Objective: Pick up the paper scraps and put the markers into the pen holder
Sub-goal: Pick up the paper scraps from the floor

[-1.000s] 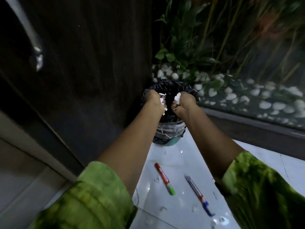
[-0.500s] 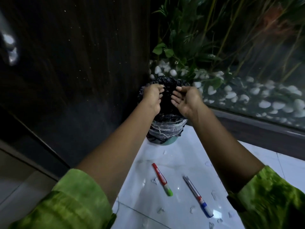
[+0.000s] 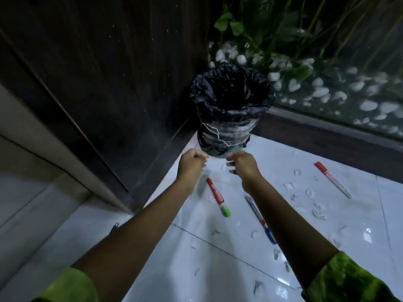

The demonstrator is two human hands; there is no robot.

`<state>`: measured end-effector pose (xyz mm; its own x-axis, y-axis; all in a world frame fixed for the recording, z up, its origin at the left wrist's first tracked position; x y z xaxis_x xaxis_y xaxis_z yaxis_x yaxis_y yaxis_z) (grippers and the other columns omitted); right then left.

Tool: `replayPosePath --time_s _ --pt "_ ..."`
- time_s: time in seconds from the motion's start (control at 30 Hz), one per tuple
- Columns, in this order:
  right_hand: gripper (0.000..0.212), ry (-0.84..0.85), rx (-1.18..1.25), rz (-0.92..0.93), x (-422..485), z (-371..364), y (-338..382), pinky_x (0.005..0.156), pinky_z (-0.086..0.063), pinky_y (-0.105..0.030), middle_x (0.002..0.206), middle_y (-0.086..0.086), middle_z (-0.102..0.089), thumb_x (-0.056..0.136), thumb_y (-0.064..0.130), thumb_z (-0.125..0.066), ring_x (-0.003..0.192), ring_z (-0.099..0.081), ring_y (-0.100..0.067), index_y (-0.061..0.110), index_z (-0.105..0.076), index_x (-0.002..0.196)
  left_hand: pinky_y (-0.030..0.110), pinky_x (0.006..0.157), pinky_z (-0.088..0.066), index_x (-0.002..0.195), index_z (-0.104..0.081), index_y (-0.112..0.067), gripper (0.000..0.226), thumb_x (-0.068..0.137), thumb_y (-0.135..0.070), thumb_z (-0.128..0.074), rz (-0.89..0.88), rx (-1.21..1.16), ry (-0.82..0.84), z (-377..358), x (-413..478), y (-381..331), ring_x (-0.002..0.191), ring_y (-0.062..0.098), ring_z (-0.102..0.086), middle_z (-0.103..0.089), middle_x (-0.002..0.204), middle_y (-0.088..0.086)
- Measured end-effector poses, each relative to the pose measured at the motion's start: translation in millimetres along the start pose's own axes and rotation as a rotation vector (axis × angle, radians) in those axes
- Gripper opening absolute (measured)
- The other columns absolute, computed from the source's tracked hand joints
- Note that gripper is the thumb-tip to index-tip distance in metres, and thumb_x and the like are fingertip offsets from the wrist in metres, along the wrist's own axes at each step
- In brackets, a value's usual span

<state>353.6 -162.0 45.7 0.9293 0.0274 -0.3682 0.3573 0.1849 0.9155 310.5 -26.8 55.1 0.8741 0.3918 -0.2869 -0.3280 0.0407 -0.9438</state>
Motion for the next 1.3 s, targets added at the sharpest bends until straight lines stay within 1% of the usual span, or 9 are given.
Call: replayPosePath --time_s 0.07,0.17,0.27,0.37,0.57,0.7,0.87,1.13,1.3 --pt "0.026 0.054 -0.375 0.036 17 -6 -35 0.085 -0.043 -0.029 0.117 -0.017 -0.061 0.088 0.002 -0.047 0.106 -0.057 -0.030 0.003 -0.063 0.108 0.022 0.070 -0.044 0.069 -0.058 -0.013 0.029 0.087 0.004 -0.042 0.034 0.213 0.030 1 2 36 0.082 0.020 -0.056 -0.063 0.084 0.008" --pt "0.055 0.178 -0.806 0.108 32 -15 -64 0.110 -0.028 -0.031 0.152 -0.011 -0.029 0.085 -0.004 -0.040 0.138 -0.031 -0.028 0.010 -0.042 0.138 0.025 0.083 -0.045 0.093 -0.063 -0.004 0.021 0.088 0.002 -0.045 0.014 0.568 0.089 2 -3 81 0.098 0.025 -0.059 -0.059 0.111 0.014" --pt "0.065 0.239 -1.053 0.204 40 -23 -70 0.113 -0.028 -0.040 0.158 -0.006 -0.010 0.083 -0.005 -0.037 0.141 -0.018 -0.031 0.017 -0.030 0.145 0.031 0.094 -0.048 0.112 -0.057 -0.004 0.026 0.087 -0.001 -0.052 -0.034 0.694 0.157 -1 -9 102 0.110 0.027 -0.055 -0.050 0.121 0.015" --pt "0.055 0.215 -1.250 0.337 38 -23 -76 0.102 -0.039 -0.036 0.151 -0.011 -0.029 0.083 -0.005 -0.040 0.132 -0.030 -0.031 0.007 -0.041 0.137 0.035 0.097 -0.048 0.120 -0.053 -0.005 0.035 0.086 -0.006 -0.059 -0.082 0.698 0.175 -4 -8 106 0.115 0.027 -0.052 -0.048 0.124 0.016" --pt "0.023 0.148 -1.271 0.366 -3 3 -96 0.078 -0.045 -0.033 0.114 -0.017 -0.052 0.088 -0.002 -0.037 0.108 -0.048 -0.029 -0.002 -0.057 0.099 0.033 0.099 -0.045 0.123 -0.058 -0.009 0.036 0.087 -0.010 -0.059 -0.212 0.794 0.217 -16 -9 109 0.118 0.029 -0.049 -0.051 0.128 0.014" --pt "0.024 0.138 -1.160 0.300 -29 22 -100 0.081 -0.043 -0.032 0.115 -0.018 -0.052 0.091 -0.001 -0.035 0.106 -0.050 -0.030 -0.005 -0.056 0.102 0.032 0.090 -0.046 0.109 -0.061 -0.011 0.022 0.088 -0.014 -0.057 -0.274 0.891 0.214 -24 -13 107 0.112 0.026 -0.048 -0.054 0.120 0.011" --pt "0.028 0.181 -0.969 0.317 -56 39 -106 0.104 -0.038 -0.031 0.107 -0.026 -0.062 0.087 -0.007 -0.036 0.106 -0.055 -0.035 -0.009 -0.064 0.091 0.032 0.080 -0.044 0.098 -0.060 -0.004 0.015 0.090 -0.010 -0.049 -0.329 0.963 0.235 -27 -23 107 0.101 0.028 -0.052 -0.055 0.108 0.015" --pt "0.029 0.203 -1.089 0.377 -114 55 -141 0.089 -0.040 -0.027 0.119 -0.011 -0.054 0.092 0.008 -0.041 0.107 -0.047 -0.025 0.006 -0.059 0.116 0.035 0.080 -0.046 0.079 -0.061 0.002 0.009 0.084 -0.001 -0.053 -0.258 0.874 0.399 -21 -68 124 0.090 0.032 -0.058 -0.054 0.091 0.015" --pt "0.034 0.144 -1.032 0.339 -122 58 -139 0.088 -0.041 -0.029 0.119 -0.010 -0.057 0.088 0.000 -0.043 0.109 -0.048 -0.026 0.008 -0.061 0.115 0.025 0.078 -0.042 0.091 -0.062 0.000 0.009 0.085 -0.003 -0.055 -0.214 0.779 0.339 -11 -86 122 0.096 0.029 -0.059 -0.058 0.095 0.013"
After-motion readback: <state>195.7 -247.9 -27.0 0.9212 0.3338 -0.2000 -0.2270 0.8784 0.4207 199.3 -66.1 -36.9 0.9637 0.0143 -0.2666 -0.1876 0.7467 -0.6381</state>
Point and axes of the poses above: each hand's wrist, its own x-axis towards the middle knuckle, its own z-axis out of the back of the hand, y = z × x, the point moved 2 cm from there along x, towards the middle knuckle
